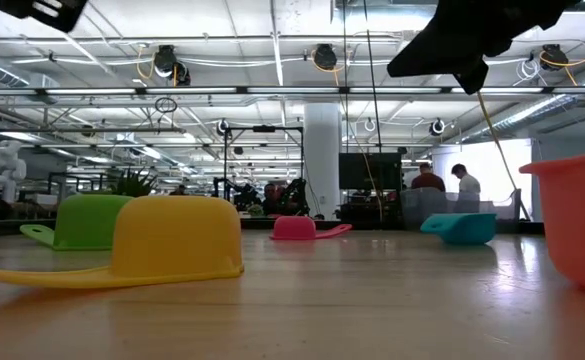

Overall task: Nest measuring cups in basket
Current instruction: Stack the green measuring cup on top of the orange measuring cup

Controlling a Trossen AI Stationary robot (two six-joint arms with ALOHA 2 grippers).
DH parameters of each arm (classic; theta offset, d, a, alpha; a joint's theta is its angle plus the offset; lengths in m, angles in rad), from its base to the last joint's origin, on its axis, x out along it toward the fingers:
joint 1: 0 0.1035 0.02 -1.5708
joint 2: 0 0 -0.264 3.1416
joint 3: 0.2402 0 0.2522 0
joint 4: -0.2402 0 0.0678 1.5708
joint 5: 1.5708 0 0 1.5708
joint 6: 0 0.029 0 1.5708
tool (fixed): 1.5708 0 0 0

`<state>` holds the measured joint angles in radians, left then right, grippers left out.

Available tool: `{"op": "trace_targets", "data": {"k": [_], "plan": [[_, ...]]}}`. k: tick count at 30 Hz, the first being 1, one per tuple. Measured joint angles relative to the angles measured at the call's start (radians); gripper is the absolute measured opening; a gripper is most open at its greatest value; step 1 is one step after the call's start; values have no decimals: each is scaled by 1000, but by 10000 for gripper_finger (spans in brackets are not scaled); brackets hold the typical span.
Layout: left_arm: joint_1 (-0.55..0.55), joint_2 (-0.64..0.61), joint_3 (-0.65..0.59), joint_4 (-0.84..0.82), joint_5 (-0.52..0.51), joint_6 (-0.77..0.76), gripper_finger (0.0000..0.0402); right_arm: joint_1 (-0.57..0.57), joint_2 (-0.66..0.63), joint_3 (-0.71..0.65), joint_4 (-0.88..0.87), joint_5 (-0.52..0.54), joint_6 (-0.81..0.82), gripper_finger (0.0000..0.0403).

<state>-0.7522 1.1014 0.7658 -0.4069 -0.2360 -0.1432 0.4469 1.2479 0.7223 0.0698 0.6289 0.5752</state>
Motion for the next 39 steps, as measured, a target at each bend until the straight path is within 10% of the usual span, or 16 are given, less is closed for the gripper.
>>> {"op": "trace_targets", "data": {"k": [13, 39], "plan": [[-149, 300, 177, -236, 26, -203, 210, 3, 13, 0, 36, -4, 14, 0], [-137, 348, 177, -535, 128, -346, 237, 13, 13, 0, 30, -5, 7, 0]]}}
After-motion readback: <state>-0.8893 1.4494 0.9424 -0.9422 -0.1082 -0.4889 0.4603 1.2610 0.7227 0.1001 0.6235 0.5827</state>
